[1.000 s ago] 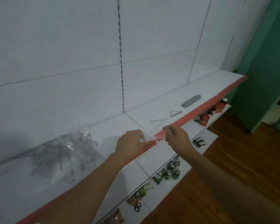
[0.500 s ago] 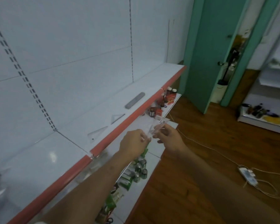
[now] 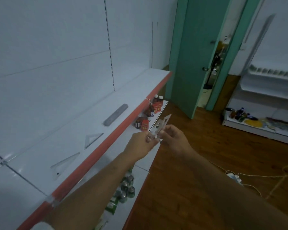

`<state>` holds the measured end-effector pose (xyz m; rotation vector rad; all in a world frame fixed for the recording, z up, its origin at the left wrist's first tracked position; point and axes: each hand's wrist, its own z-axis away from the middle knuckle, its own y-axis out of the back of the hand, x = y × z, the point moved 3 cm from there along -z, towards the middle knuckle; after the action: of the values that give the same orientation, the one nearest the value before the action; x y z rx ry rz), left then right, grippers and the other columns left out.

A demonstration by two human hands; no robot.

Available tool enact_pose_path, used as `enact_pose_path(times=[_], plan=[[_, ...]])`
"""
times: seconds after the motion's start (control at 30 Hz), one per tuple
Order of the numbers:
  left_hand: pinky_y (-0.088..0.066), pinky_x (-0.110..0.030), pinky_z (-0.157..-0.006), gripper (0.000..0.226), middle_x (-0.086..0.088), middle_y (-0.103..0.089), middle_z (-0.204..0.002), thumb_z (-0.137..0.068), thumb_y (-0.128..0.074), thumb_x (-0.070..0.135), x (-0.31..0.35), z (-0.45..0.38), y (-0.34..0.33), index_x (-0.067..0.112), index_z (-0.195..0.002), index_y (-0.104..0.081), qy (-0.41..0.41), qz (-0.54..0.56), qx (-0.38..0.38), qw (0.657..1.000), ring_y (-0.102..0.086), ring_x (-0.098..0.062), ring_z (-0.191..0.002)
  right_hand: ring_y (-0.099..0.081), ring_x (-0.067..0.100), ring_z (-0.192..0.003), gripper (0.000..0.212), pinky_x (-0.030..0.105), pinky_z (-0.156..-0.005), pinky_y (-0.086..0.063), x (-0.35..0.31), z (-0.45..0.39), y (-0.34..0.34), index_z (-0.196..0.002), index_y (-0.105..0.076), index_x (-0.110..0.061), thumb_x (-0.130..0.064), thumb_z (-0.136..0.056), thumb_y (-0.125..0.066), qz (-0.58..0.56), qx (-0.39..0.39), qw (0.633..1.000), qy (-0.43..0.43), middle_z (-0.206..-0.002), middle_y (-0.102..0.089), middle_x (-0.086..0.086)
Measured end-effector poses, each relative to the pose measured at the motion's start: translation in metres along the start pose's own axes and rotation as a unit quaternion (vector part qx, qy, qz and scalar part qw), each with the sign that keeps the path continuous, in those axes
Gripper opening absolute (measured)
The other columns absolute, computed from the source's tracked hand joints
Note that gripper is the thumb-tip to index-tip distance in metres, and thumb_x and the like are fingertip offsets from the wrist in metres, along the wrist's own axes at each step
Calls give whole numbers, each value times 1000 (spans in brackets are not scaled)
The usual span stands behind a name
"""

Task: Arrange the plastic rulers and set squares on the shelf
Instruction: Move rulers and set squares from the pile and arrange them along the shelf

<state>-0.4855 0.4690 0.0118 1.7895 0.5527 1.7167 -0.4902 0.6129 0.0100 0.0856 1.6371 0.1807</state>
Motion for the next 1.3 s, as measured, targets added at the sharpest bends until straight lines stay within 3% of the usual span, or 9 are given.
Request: enact_pose_path(times=[0.13,0.27,0.43,0.63,0.77,1.0,1.1,1.2,1.3], plan=[[-49,-26,-76,34,3,-65,-94,-94,-52,46,-15,-30,25,17,-110,-58,8,-14,47,999,-63,-12,-85,-63,13,-87,8,21,-72,-53,-9,-43,-1,-99,-59,-20,-26,-93,-56,80,23,996,23,-94,-65,-2],[-43,-25,-68,27,0,-65,-92,-98,-48,41,-45,-49,56,16,-103,-56,27,-59,102,993,-56,-12,-76,-63,11,-89,9,28,-77,-57,-3,-83,-21,-100,-58,-26,-27,-92,-60,159,-6,987,39,-95,-64,-11],[-53,-31,-75,24,0,-69,-92,-94,-48,43,-85,-63,83,21,-94,-59,116,-94,171,974,-63,-19,-82,-62,3,-86,19,22,-73,-54,3,-126,-64,-107,-58,-28,-34,-90,-62,222,-93,966,90,-95,-63,-18],[-52,-34,-78,22,-4,-68,-99,-93,-48,36,-130,-52,117,21,-101,-61,238,-123,260,928,-63,-27,-90,-60,-1,-85,10,19,-73,-50,0,-173,-123,-99,-63,-28,-31,-90,-63,231,-226,926,196,-93,-64,-18],[-46,-31,-73,24,-8,-65,-100,-97,-40,33,-149,-29,133,16,-103,-56,324,-155,323,876,-61,-29,-88,-60,4,-83,10,21,-73,-45,0,-188,-164,-97,-66,-30,-31,-87,-66,228,-308,879,283,-98,-67,-12],[-45,-31,-68,23,-5,-64,-97,-100,-39,33,-173,51,132,14,-100,-54,443,-134,382,800,-59,-22,-81,-57,5,-89,15,20,-78,-41,12,-165,-236,-102,-67,-28,-31,-87,-66,224,-441,797,347,-102,-63,-9],[-45,-31,-71,15,-4,-63,-101,-98,-41,24,-179,87,126,16,-98,-53,486,-124,387,774,-59,-22,-83,-60,10,-93,14,32,-85,-47,15,-143,-263,-100,-67,-29,-32,-86,-66,227,-468,754,401,-98,-65,-8],[-48,-31,-81,18,-5,-62,-110,-94,-44,15,-184,110,126,17,-105,-58,510,-97,383,764,-61,-24,-95,-60,13,-95,16,41,-87,-47,15,-124,-281,-98,-67,-30,-37,-84,-62,228,-482,733,423,-98,-66,-8],[-49,-34,-91,21,-9,-62,-116,-92,-49,15,-188,123,126,13,-108,-62,498,-76,382,775,-60,-25,-103,-58,15,-99,16,37,-89,-42,16,-111,-294,-99,-67,-30,-36,-85,-61,250,-487,715,434,-103,-65,-7]])
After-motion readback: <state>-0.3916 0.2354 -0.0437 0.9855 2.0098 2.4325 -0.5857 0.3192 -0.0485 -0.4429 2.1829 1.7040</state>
